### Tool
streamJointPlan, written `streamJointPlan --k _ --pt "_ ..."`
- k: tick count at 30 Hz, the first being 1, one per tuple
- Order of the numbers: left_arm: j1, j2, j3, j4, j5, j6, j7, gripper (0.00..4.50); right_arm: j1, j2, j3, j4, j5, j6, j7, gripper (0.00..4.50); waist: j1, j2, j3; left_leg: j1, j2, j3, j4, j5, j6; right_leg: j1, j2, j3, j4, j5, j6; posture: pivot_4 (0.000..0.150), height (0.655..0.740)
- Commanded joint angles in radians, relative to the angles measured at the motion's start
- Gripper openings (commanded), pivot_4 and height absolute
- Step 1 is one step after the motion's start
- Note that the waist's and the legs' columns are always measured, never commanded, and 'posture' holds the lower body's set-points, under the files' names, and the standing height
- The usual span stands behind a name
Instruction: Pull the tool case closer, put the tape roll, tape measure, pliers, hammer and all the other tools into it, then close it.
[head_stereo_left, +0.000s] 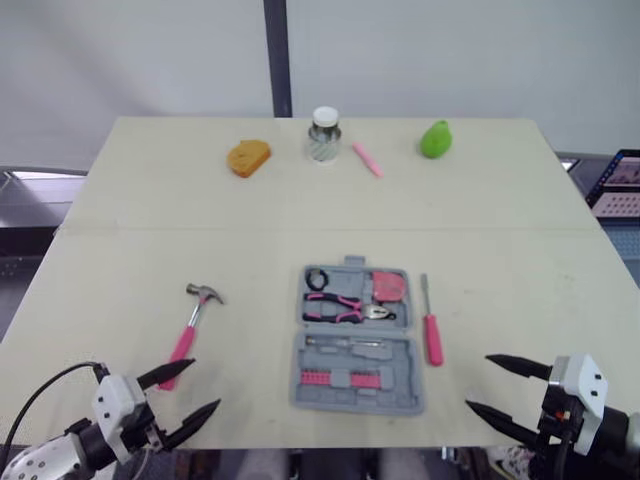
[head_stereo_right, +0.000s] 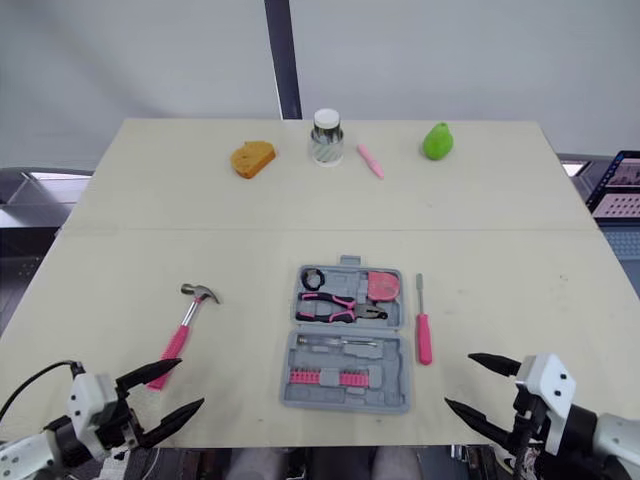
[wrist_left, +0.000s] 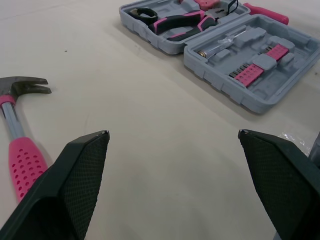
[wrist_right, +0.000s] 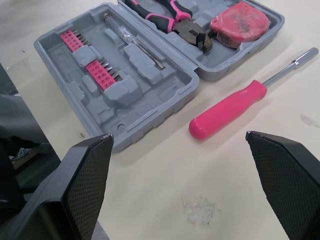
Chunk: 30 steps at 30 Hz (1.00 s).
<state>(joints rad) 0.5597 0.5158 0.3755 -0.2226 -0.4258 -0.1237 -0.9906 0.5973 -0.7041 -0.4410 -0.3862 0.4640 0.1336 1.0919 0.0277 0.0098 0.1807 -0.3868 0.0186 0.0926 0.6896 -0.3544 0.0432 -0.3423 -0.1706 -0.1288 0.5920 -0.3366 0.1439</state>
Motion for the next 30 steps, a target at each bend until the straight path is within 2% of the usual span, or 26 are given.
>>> streamJointPlan --k 1,8,13,16,19,25,30 --pt "0.011 -0.004 0.012 -0.023 -0.016 -0.02 0.01 4.43 0.016 0.005 -0.035 -0.023 0.019 -0.003 -0.008 4.5 -0.002 0.0 0.0 0.0 0.0 0.0 0.0 0.0 0.0 0.0 0.0 0.0 0.0 0.0 0.0 0.15 0.695" --pt "-0.006 -0.037 -0.006 -0.046 -0.027 0.008 0.071 4.43 0.003 -0.011 -0.034 -0.005 0.002 -0.043 0.01 4.5 -0.004 0.001 0.0 0.0 0.0 0.001 0.0 -0.001 0.001 -0.001 0.001 0.0 0.0 0.0 0.0 0.15 0.695" --pt "0.015 -0.094 0.021 -0.153 -0.083 0.161 0.228 4.43 -0.031 -0.067 -0.043 -0.009 -0.006 -0.116 0.07 4.5 -0.004 -0.002 0.002 0.0 0.0 0.001 0.0 0.002 0.005 0.0 0.001 0.0 0.0 0.0 0.0 0.15 0.695" --pt "0.03 -0.149 0.055 -0.241 -0.107 0.255 0.381 4.43 -0.076 -0.085 -0.04 -0.03 0.06 -0.108 0.103 4.5 -0.003 -0.002 0.002 0.0 0.0 0.001 0.0 0.003 0.007 0.001 0.001 0.0 0.0 0.0 0.0 0.15 0.695" --pt "0.056 -0.169 0.061 -0.318 -0.109 0.316 0.451 4.43 -0.095 -0.09 -0.028 -0.044 0.087 -0.105 0.127 4.5 -0.002 -0.003 0.003 0.0 0.0 0.0 0.0 0.004 0.007 0.001 0.002 0.0 0.001 0.0 0.0 0.15 0.695" --pt "0.035 -0.159 0.087 -0.398 -0.064 0.485 0.635 4.43 -0.128 -0.086 0.006 -0.089 0.12 -0.075 0.125 4.5 0.002 -0.003 0.003 0.0 -0.001 0.0 0.0 0.004 0.008 0.001 0.002 -0.001 0.001 0.0 0.0 0.15 0.695" --pt "-0.039 -0.131 0.103 -0.372 -0.048 0.558 0.696 4.43 -0.133 -0.086 0.014 -0.108 0.115 -0.05 0.111 4.5 0.001 -0.003 0.002 0.0 -0.001 0.0 0.001 0.005 0.007 0.001 0.003 -0.001 0.002 0.0 0.0 0.15 0.695"
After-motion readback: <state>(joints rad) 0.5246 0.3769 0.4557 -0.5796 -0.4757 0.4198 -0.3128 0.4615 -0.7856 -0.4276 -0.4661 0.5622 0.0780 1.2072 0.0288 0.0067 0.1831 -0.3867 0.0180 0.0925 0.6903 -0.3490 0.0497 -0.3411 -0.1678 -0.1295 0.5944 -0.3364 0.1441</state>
